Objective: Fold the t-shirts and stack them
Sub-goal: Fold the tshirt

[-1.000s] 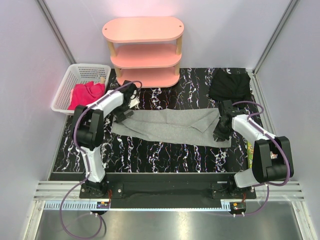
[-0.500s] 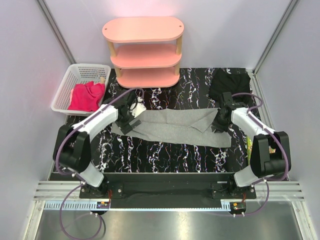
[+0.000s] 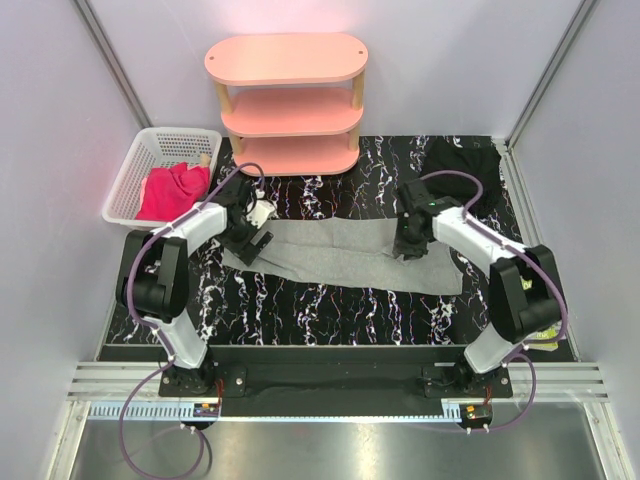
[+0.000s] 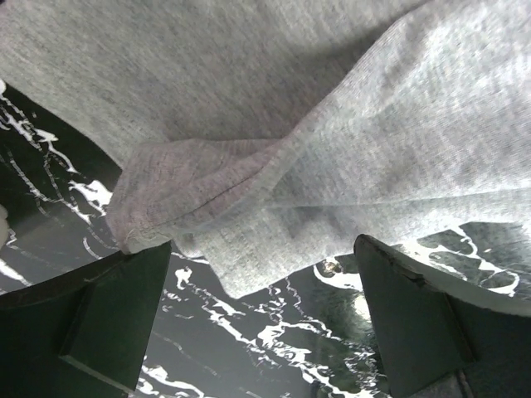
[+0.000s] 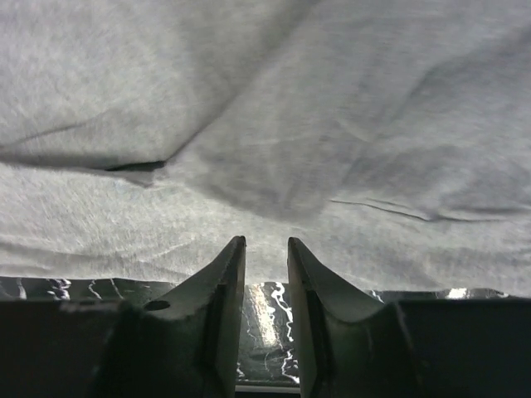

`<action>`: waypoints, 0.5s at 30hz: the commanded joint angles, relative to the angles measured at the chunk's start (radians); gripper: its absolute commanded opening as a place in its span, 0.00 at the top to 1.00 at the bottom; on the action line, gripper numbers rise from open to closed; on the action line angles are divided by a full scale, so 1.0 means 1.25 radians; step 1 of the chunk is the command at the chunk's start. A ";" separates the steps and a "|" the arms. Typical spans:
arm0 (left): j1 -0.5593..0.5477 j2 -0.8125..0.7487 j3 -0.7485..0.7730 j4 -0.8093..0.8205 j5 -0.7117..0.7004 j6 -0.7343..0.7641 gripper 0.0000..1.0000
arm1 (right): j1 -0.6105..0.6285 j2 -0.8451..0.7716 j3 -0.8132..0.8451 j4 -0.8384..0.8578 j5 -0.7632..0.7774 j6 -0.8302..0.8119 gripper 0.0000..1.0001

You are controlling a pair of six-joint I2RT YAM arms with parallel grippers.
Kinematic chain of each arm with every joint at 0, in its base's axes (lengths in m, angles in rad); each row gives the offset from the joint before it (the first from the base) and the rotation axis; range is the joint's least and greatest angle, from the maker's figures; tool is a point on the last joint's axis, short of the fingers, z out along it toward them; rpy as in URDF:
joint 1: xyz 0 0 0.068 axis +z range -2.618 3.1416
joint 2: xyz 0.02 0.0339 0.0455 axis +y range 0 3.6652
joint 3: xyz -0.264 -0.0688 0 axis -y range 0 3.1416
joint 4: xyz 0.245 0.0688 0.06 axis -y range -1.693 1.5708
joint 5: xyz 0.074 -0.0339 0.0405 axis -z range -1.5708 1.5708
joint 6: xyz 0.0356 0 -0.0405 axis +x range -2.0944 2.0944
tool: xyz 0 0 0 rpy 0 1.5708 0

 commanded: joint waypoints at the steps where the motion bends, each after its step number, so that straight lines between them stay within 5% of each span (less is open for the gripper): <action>1: 0.009 -0.012 0.000 0.033 0.058 -0.028 0.01 | 0.066 0.066 0.070 -0.015 0.148 -0.080 0.65; 7: 0.014 -0.047 -0.038 0.034 0.081 -0.046 0.01 | 0.093 0.151 0.151 -0.076 0.328 -0.103 0.67; 15: 0.014 -0.078 -0.067 0.037 0.064 -0.051 0.01 | 0.094 0.187 0.175 -0.100 0.354 -0.092 0.69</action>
